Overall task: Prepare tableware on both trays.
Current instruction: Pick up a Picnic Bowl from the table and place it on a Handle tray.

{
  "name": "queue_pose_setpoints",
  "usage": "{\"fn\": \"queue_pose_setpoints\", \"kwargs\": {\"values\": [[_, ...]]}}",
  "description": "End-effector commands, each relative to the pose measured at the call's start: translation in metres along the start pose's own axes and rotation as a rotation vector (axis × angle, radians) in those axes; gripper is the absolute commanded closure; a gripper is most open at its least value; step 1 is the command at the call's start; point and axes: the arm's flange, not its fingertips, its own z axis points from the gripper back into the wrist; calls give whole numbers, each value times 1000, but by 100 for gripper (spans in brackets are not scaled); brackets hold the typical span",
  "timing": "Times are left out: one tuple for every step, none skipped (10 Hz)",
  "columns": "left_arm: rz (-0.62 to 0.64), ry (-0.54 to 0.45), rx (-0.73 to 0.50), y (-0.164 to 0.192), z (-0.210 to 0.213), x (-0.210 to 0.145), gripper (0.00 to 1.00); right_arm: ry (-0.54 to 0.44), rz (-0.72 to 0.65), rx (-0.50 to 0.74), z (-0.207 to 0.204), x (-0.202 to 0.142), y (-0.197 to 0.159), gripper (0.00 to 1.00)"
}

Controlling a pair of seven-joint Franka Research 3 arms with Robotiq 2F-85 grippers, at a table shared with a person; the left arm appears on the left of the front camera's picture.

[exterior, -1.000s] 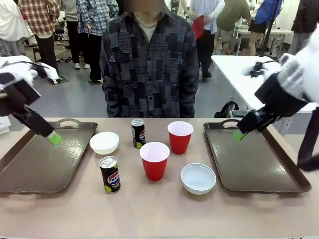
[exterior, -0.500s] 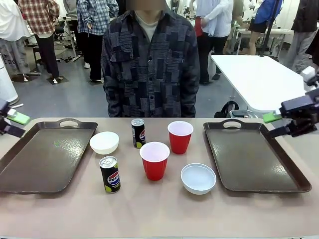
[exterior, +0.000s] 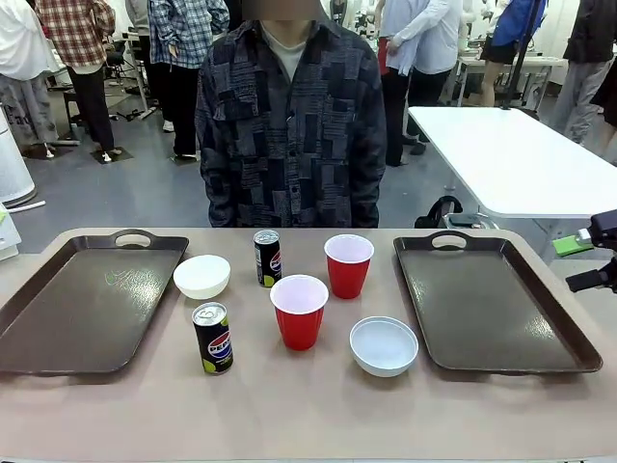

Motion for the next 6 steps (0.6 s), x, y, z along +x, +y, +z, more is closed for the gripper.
{"fn": "queue_pose_setpoints", "kwargs": {"values": [[11, -12, 9, 1, 4, -4, 0, -12, 13, -14, -5, -34, -2, 0], [20, -16, 26, 4, 6, -7, 0, -14, 10, -16, -2, -37, -2, 0], [26, -20, 45, 4, 8, -9, 0, -18, 10, -17, 0, -39, -2, 0], [23, -31, 58, 9, 11, -11, 0, -26, 7, -18, 1, -40, -1, 0], [4, -20, 67, 7, 8, -12, 0, -29, 25, -15, -2, -40, 0, 0], [29, -28, 34, 7, 11, -6, 0, -32, -17, -10, 19, -11, -2, 0]]}}
